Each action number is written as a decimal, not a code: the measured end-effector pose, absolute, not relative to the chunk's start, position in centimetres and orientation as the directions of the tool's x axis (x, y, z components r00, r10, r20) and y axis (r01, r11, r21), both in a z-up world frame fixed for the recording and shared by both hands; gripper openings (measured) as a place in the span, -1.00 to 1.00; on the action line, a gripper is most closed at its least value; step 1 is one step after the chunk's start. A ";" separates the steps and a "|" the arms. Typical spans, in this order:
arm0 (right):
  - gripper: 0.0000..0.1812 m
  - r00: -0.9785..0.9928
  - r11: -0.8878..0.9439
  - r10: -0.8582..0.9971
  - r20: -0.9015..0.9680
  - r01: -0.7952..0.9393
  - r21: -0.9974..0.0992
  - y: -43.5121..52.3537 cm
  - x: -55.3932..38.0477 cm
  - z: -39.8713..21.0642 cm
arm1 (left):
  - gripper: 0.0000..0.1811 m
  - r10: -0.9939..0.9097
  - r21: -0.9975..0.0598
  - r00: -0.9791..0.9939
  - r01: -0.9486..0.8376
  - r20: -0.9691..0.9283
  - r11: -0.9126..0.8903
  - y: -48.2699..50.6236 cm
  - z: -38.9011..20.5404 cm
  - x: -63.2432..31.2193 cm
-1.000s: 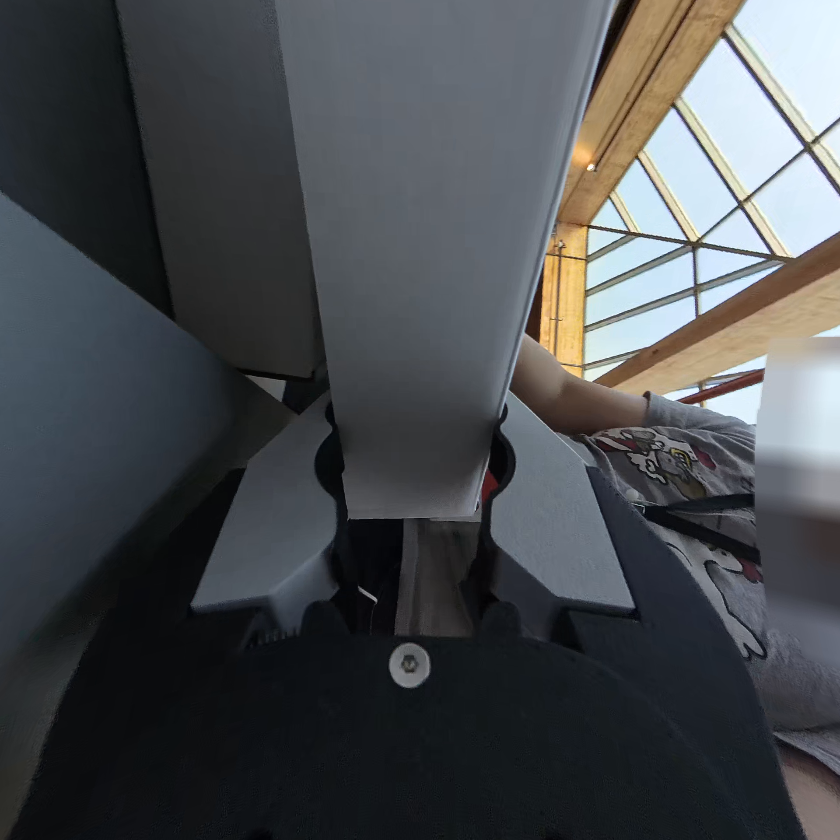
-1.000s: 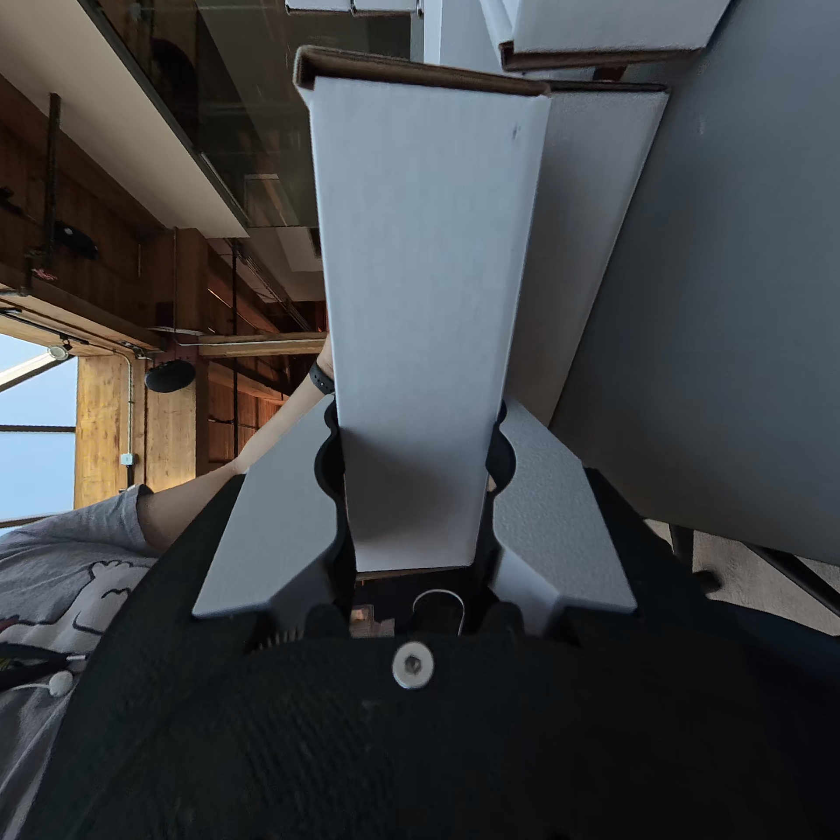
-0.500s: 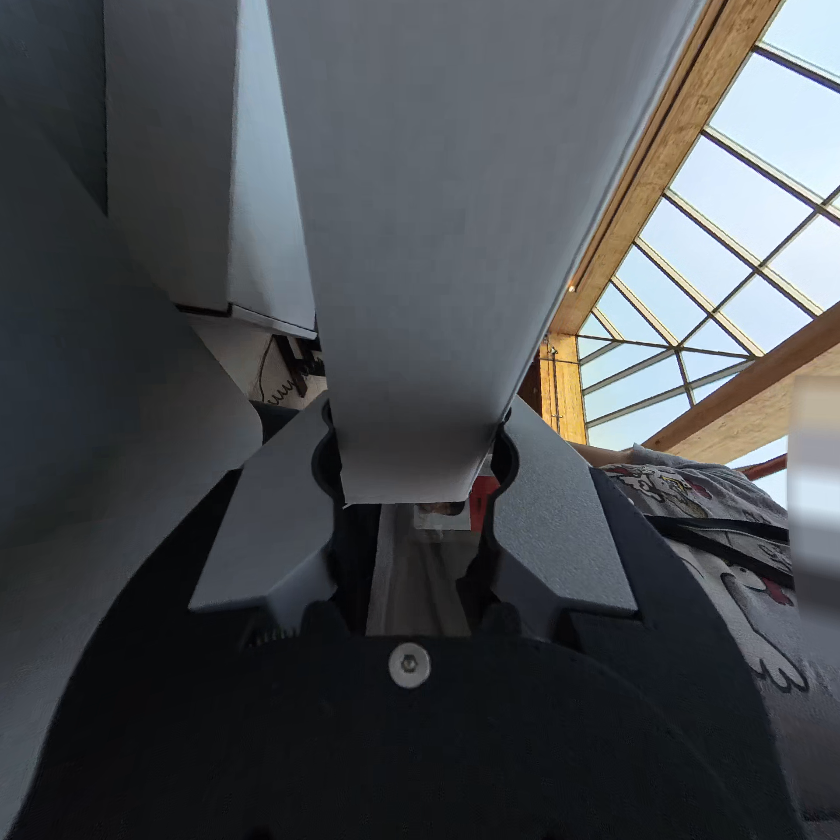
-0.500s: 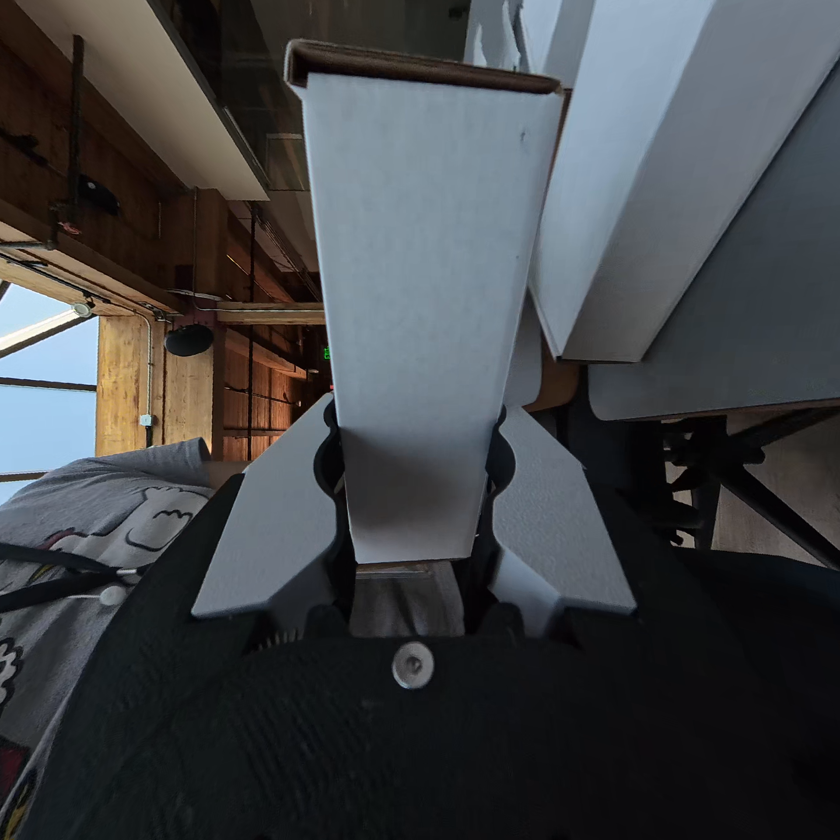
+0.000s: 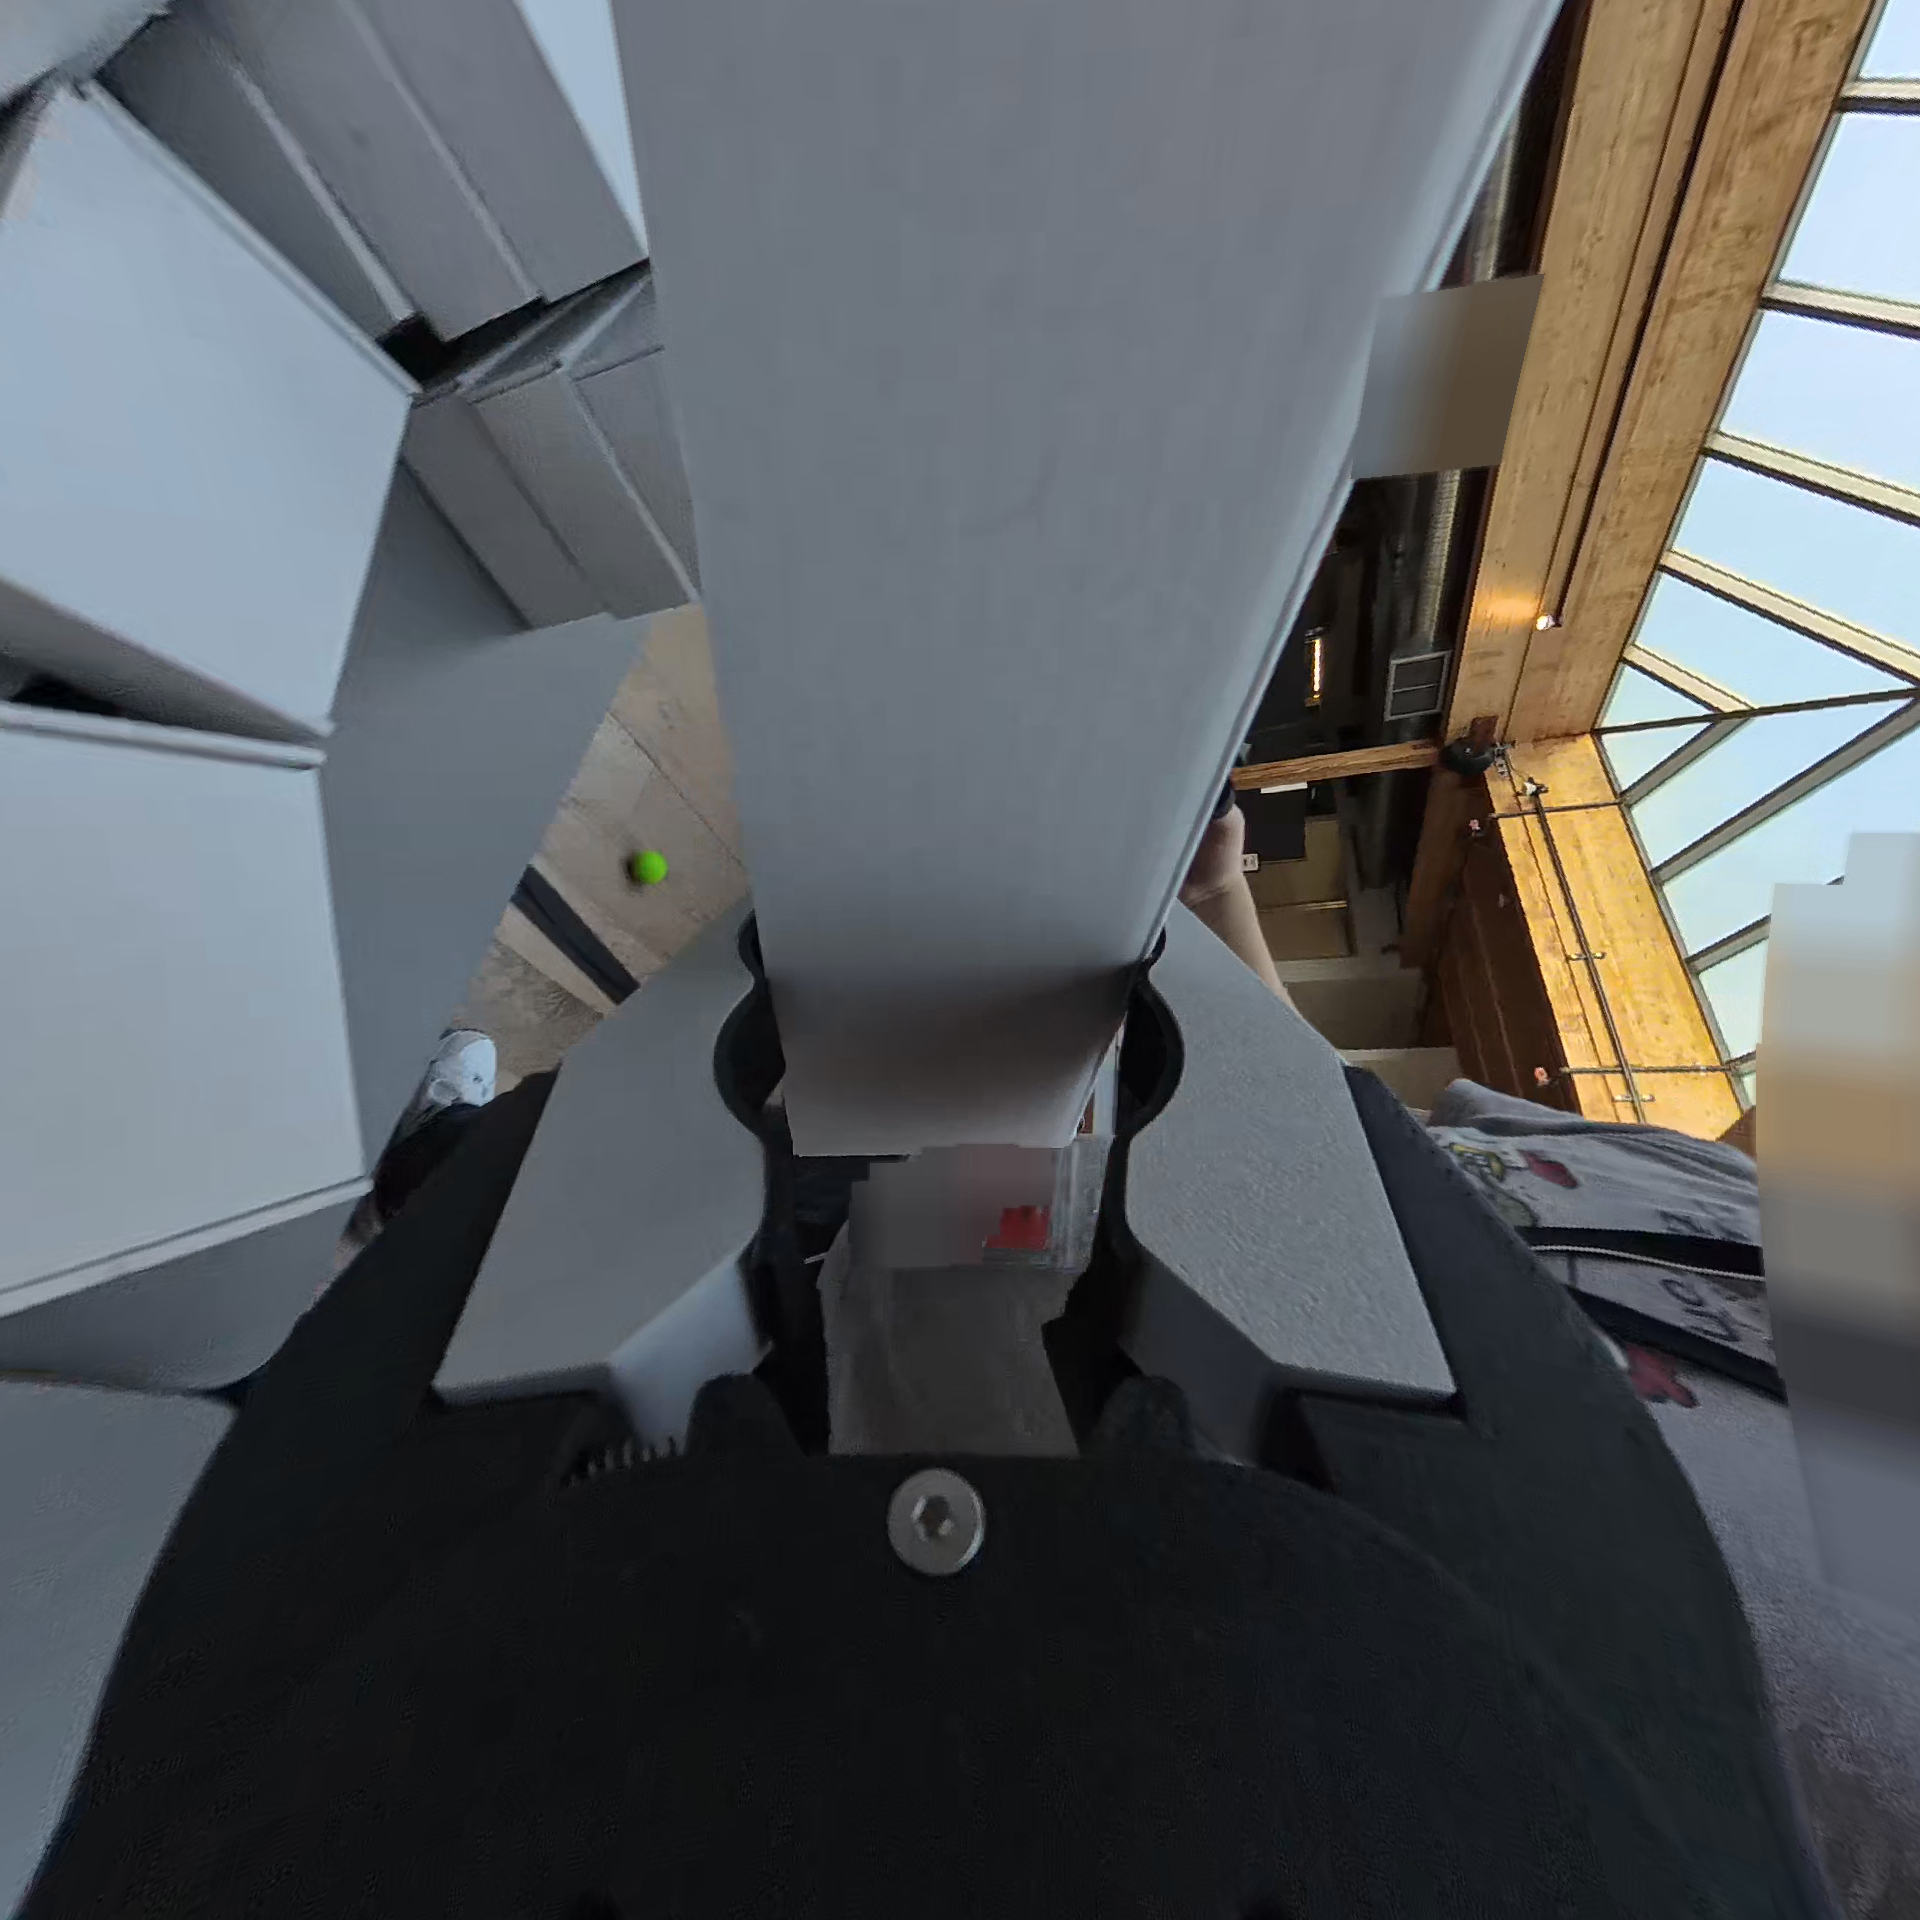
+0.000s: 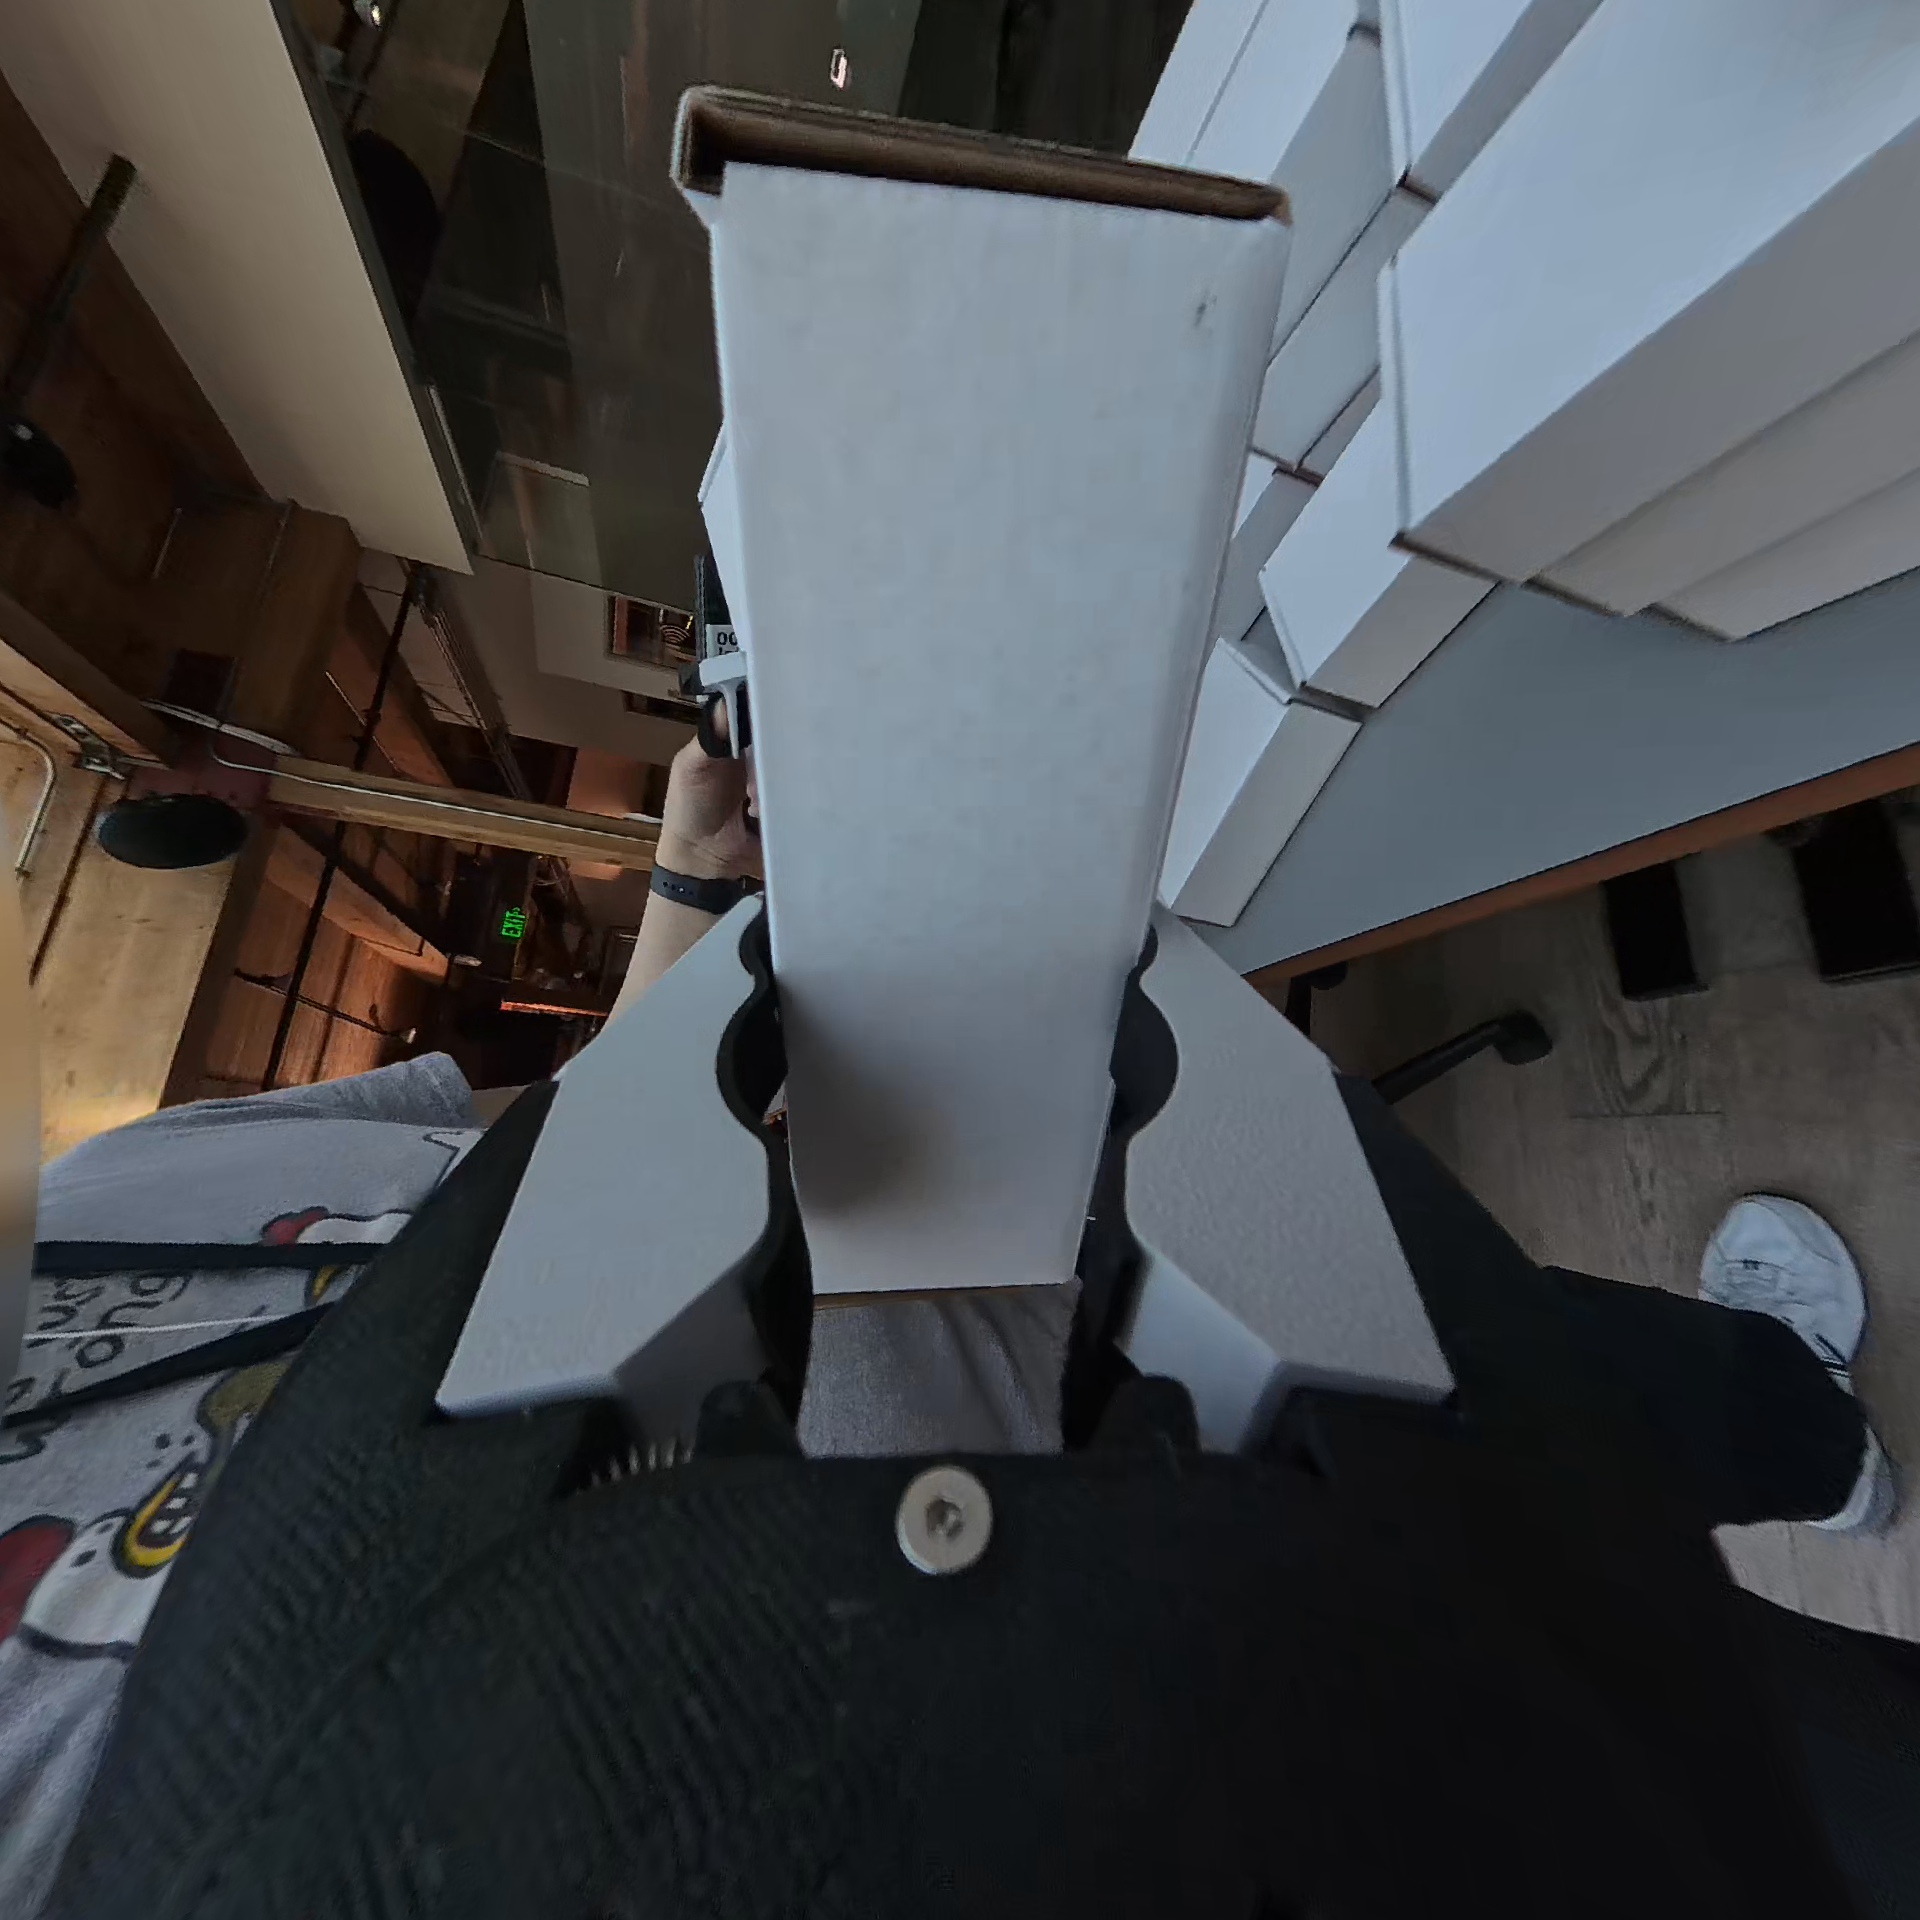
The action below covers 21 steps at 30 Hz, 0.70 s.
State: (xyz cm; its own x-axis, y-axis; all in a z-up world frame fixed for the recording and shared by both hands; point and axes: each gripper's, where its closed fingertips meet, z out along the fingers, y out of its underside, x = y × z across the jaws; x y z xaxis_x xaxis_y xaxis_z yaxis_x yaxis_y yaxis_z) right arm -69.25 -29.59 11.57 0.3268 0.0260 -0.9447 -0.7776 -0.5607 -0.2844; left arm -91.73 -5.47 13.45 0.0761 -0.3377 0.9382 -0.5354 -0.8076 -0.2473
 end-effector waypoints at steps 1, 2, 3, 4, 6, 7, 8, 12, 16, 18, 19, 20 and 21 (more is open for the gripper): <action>-0.31 0.333 -0.562 0.034 -0.942 -0.773 -0.294 -30.5 -66.7 12.8 | -0.29 -0.336 -0.250 0.068 -0.535 0.939 -0.807 -5.9 15.0 -90.1; -0.31 0.340 -0.572 0.042 -0.939 -0.763 -0.302 -31.4 -64.2 13.9 | -0.29 -0.345 -0.255 0.070 -0.539 0.936 -0.803 -6.5 16.3 -88.5; -0.31 0.352 -0.584 0.047 -0.935 -0.750 -0.311 -32.3 -61.7 15.0 | -0.29 -0.355 -0.259 0.080 -0.540 0.931 -0.801 -7.0 17.4 -87.0; -0.31 0.361 -0.598 0.051 -0.931 -0.736 -0.318 -33.0 -59.1 16.1 | -0.29 -0.354 -0.254 0.090 -0.536 0.931 -0.805 -7.5 18.5 -85.4; -0.31 0.367 -0.612 0.061 -0.928 -0.721 -0.325 -34.1 -54.1 18.6 | -0.29 -0.295 -0.217 0.080 -0.503 0.952 -0.837 -8.6 21.2 -82.2; -0.31 0.352 -0.619 0.070 -0.933 -0.719 -0.317 -34.4 -51.8 20.0 | -0.29 -0.249 -0.191 0.062 -0.474 0.967 -0.860 -9.0 22.6 -80.5; -0.31 0.333 -0.617 0.082 -0.939 -0.723 -0.310 -34.5 -49.5 21.4 | -0.28 -0.206 -0.167 0.041 -0.444 0.978 -0.880 -9.2 23.9 -78.9; -0.31 0.217 -0.647 0.097 -0.971 -0.728 -0.227 -33.2 -41.7 26.1 | -0.29 -0.103 -0.092 0.012 -0.355 0.995 -0.930 -9.7 26.9 -73.6; -0.31 0.160 -0.659 0.078 -0.984 -0.732 -0.172 -29.1 -34.9 28.6 | -0.29 -0.036 -0.041 -0.023 -0.295 0.999 -0.955 -9.4 29.4 -69.9; -0.31 0.146 -0.670 0.084 -0.986 -0.724 -0.164 -26.6 -32.1 29.4 | -0.29 -0.036 -0.041 -0.021 -0.275 0.999 -0.961 -8.7 30.1 -68.9; -0.31 0.148 -0.674 0.083 -0.986 -0.720 -0.165 -25.3 -30.7 29.7 | -0.30 -0.047 -0.047 -0.008 -0.266 0.999 -0.963 -8.1 30.3 -68.5; -0.31 0.155 -0.677 0.084 -0.984 -0.716 -0.171 -23.9 -29.2 29.9 | -0.30 -0.058 -0.054 0.011 -0.256 0.998 -0.965 -7.4 30.3 -68.1; -0.31 0.165 -0.681 0.086 -0.983 -0.710 -0.179 -22.6 -27.8 30.2 | -0.30 -0.069 -0.059 0.029 -0.246 0.997 -0.967 -6.5 30.2 -67.8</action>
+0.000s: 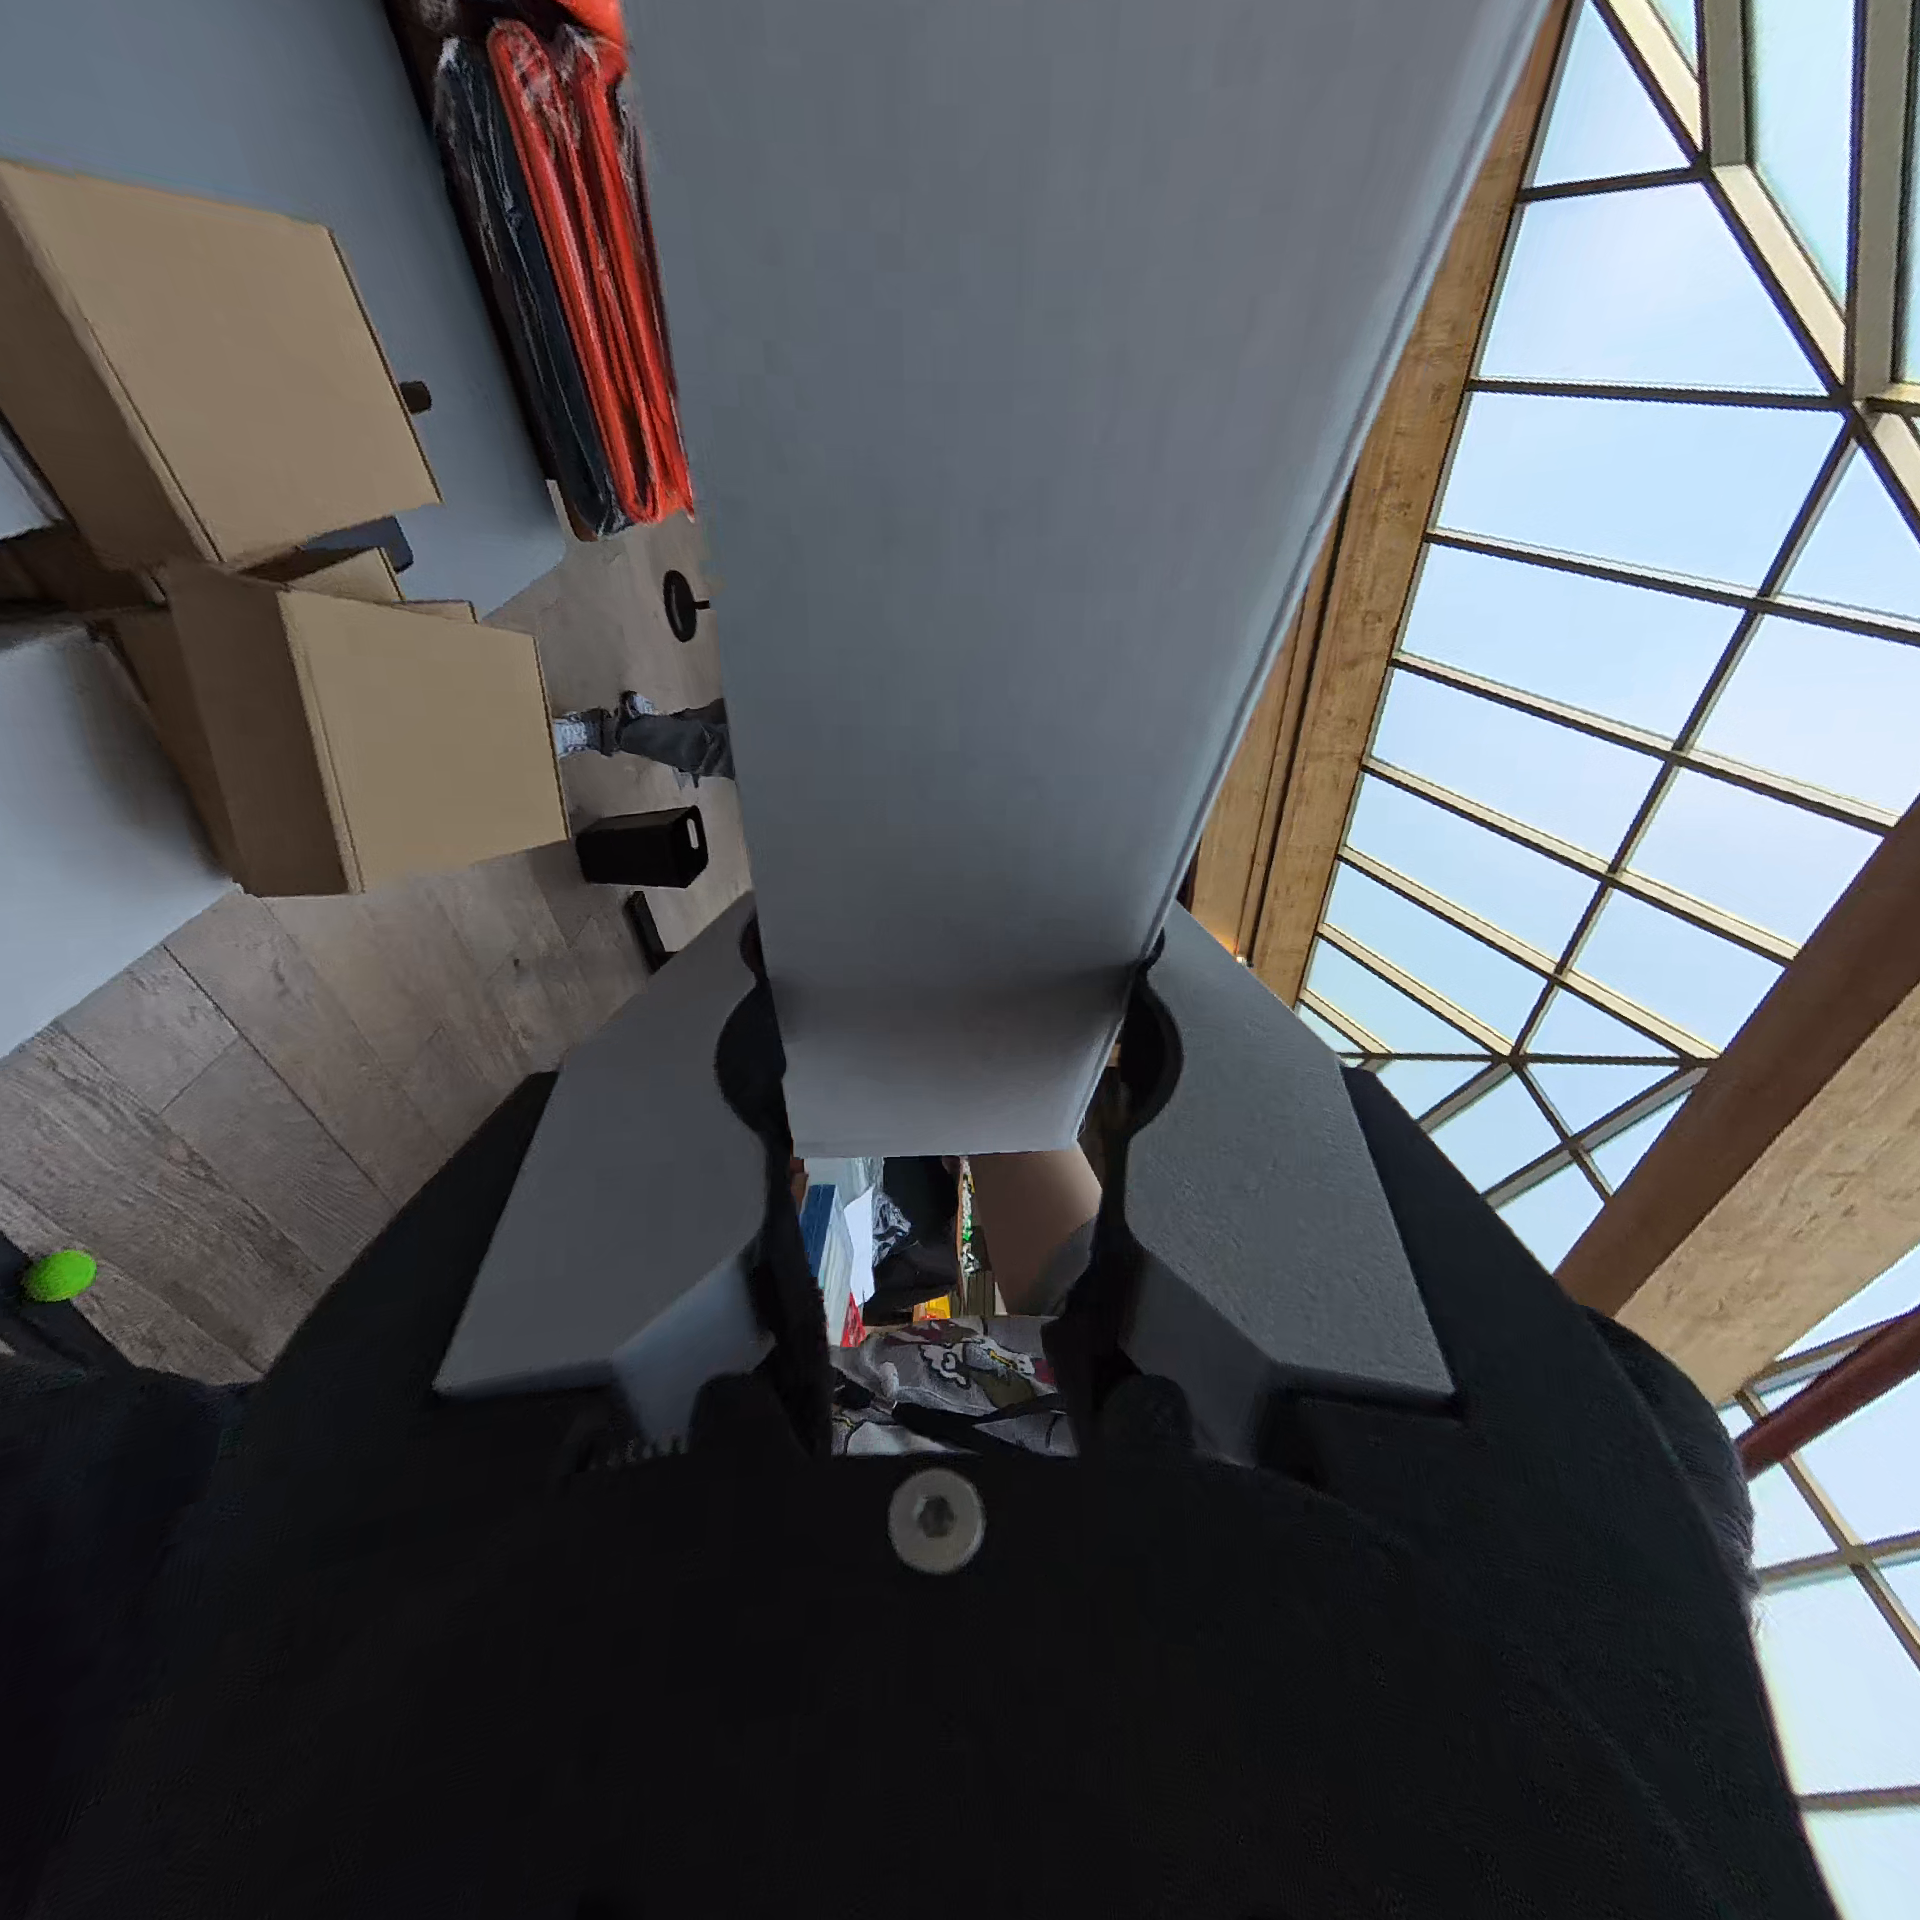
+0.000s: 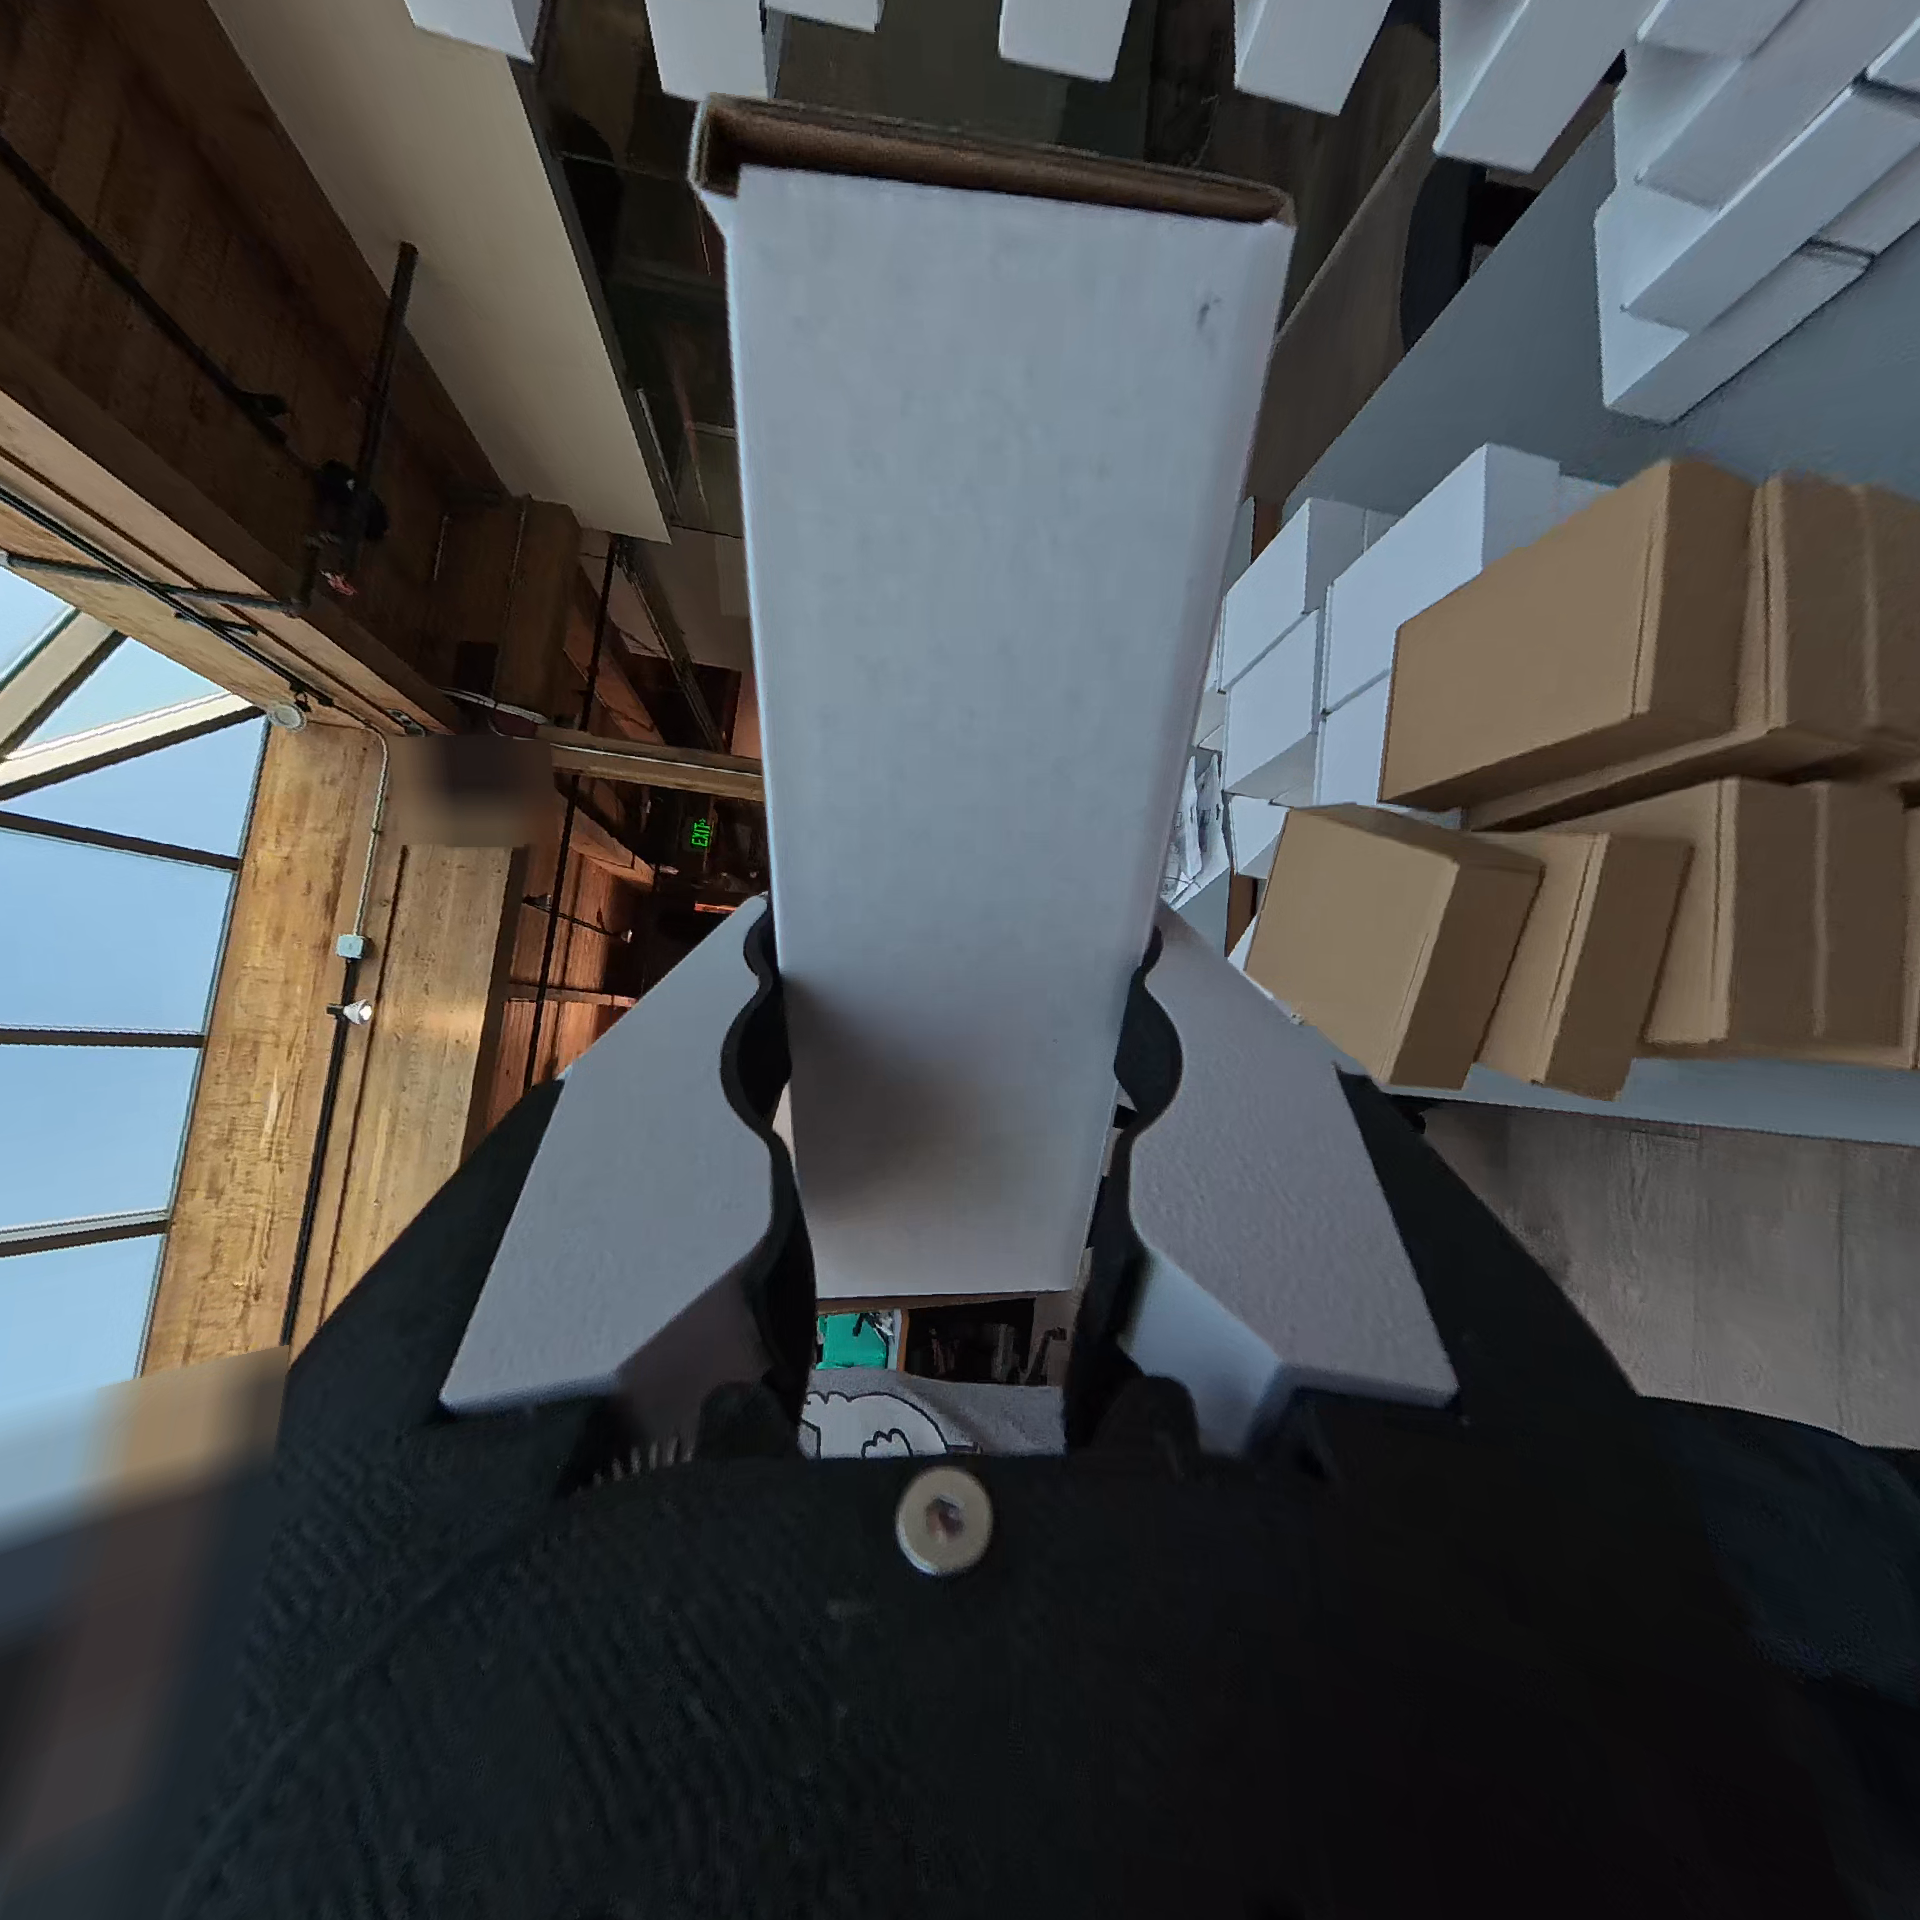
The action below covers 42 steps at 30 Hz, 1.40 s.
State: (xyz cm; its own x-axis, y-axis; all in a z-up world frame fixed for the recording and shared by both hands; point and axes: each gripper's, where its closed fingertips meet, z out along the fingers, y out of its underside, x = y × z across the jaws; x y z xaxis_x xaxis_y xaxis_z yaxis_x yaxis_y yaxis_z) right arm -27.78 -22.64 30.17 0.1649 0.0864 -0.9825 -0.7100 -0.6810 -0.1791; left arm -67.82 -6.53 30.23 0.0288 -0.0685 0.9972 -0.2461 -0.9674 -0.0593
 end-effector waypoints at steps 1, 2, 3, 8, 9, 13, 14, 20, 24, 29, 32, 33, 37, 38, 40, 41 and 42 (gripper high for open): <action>-0.31 0.175 -0.686 0.089 -0.981 -0.703 -0.188 -21.5 -26.4 30.4 | -0.30 -0.075 -0.062 0.043 -0.241 0.996 -0.969 -5.6 30.3 -67.4; -0.31 0.184 -0.689 0.089 -0.979 -0.698 -0.194 -20.6 -25.0 30.8 | -0.30 -0.081 -0.066 0.052 -0.243 0.995 -0.968 -4.6 30.4 -67.0; -0.31 0.194 -0.687 0.086 -0.977 -0.699 -0.199 -19.8 -23.6 31.1 | -0.30 -0.097 -0.080 0.059 -0.248 0.994 -0.965 -3.5 30.5 -66.5; -0.31 0.256 -0.680 0.058 -0.965 -0.698 -0.226 -17.1 -17.5 33.2 | -0.29 -0.120 -0.098 0.076 -0.238 0.990 -0.966 0.4 31.0 -63.1; -0.31 0.252 -0.682 0.053 -0.966 -0.697 -0.219 -16.6 -16.6 33.6 | -0.29 -0.109 -0.090 0.068 -0.237 0.992 -0.967 0.8 31.2 -62.3; -0.31 0.260 -0.691 0.026 -0.965 -0.693 -0.205 -13.2 -12.6 34.2 | -0.30 -0.112 -0.085 0.095 -0.246 0.989 -0.965 2.1 30.5 -58.9; -0.31 0.253 -0.699 0.028 -0.967 -0.687 -0.200 -12.0 -11.7 34.3 | -0.30 -0.111 -0.085 0.096 -0.240 0.989 -0.967 2.6 30.4 -58.0; -0.31 0.208 -0.778 0.049 -0.977 -0.605 -0.168 -3.5 -7.0 33.3 | -0.30 -0.094 -0.083 0.093 -0.110 0.991 -0.990 6.3 30.9 -52.1; -0.31 0.128 -0.855 0.107 -0.986 -0.495 -0.157 2.1 -6.2 32.5 | -0.30 -0.096 -0.097 0.038 0.025 0.995 -0.995 7.5 32.7 -48.7; -0.31 0.028 -0.922 0.128 -0.991 -0.364 -0.130 6.0 -8.0 32.4 | -0.30 -0.075 -0.075 0.005 0.128 0.997 -0.989 9.5 33.7 -46.4; -0.31 0.054 -0.941 0.124 -0.991 -0.312 -0.135 8.6 -8.6 32.3 | -0.30 -0.068 -0.070 0.018 0.127 0.998 -0.989 10.3 33.7 -45.9; -0.31 0.068 -0.945 0.126 -0.990 -0.297 -0.141 9.5 -8.6 32.2 | -0.30 -0.073 -0.076 0.030 0.121 0.997 -0.990 10.7 33.5 -45.9; -0.30 0.106 -0.949 0.123 -0.987 -0.279 -0.148 12.8 -8.3 31.8 | -0.30 -0.087 -0.090 0.044 0.072 0.995 -0.993 13.1 32.7 -46.6; -0.30 0.117 -0.946 0.117 -0.986 -0.288 -0.147 13.5 -8.2 31.5 | -0.30 -0.090 -0.092 0.053 0.050 0.995 -0.994 13.9 32.3 -46.8; -0.30 0.140 -0.942 0.105 -0.985 -0.304 -0.144 14.8 -8.0 31.0 | -0.30 -0.098 -0.099 0.080 0.004 0.992 -0.995 15.1 31.4 -46.8; -0.30 0.147 -0.941 0.106 -0.984 -0.305 -0.147 15.3 -8.0 30.9 | -0.30 -0.099 -0.098 0.081 -0.020 0.992 -0.995 15.6 31.1 -46.6; -0.30 0.153 -0.941 0.110 -0.982 -0.303 -0.153 15.9 -8.1 30.8 | -0.30 -0.095 -0.091 0.078 -0.045 0.992 -0.995 16.0 30.8 -46.4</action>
